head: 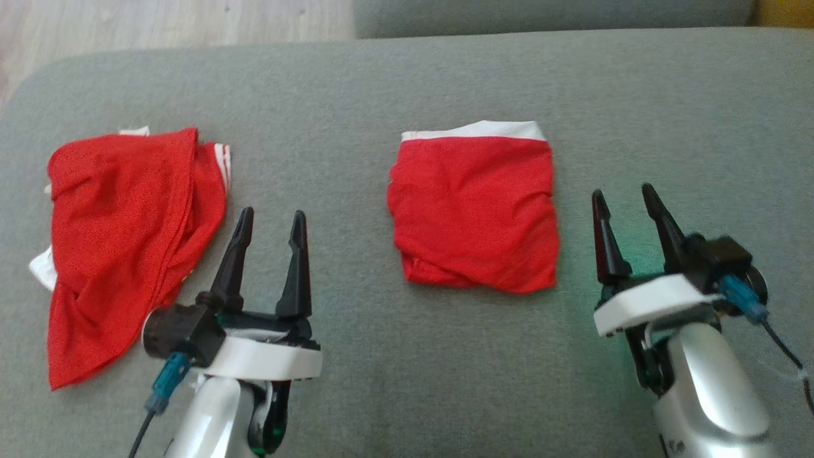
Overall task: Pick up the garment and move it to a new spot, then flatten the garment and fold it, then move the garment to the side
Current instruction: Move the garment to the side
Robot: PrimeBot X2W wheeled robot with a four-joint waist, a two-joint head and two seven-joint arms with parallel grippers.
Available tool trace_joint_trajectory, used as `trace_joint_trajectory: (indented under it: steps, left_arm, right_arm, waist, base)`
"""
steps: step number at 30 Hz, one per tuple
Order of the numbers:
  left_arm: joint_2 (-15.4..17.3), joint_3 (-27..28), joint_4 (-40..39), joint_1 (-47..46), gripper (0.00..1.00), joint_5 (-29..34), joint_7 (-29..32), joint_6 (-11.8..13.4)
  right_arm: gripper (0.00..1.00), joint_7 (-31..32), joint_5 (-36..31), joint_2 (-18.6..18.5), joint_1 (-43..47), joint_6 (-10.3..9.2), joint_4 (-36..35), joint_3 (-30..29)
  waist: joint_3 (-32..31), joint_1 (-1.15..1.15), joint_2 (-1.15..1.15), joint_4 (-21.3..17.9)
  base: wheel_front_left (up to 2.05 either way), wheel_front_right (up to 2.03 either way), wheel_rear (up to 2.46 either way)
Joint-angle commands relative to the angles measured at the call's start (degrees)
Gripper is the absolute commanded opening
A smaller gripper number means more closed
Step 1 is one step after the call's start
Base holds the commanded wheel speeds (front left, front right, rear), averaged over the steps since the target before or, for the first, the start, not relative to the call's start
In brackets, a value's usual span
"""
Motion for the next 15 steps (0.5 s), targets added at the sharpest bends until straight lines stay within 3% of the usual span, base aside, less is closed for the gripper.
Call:
trace_joint_trajectory:
  steps: [1, 8, 15]
  left_arm:
    - [0.3, 1.0, -2.0, -2.4, 1.0, -0.3, -0.3, 0.0]
    - [0.3, -1.2, -1.7, -3.8, 1.0, -1.3, -0.3, 0.3]
    - [0.3, -2.1, -1.3, -4.0, 1.0, -1.8, -0.3, 0.8]
  right_arm:
    - [1.0, 0.5, 0.0, 0.1, -2.8, 0.39, -0.7, 1.8]
    - [1.0, 6.8, 2.7, 0.1, -8.0, 0.39, 8.7, 2.2]
    - [1.0, 8.8, 5.7, 0.1, -12.2, 0.39, 18.0, 3.6]
  waist:
    - [1.4, 0.0, 0.0, 1.5]
    - [3.7, 0.0, 0.0, 5.3]
    - [4.2, 0.0, 0.0, 7.7]
  base:
    - [0.0, 0.0, 0.0]
    - [0.0, 0.0, 0.0]
    - [0.0, 0.0, 0.0]
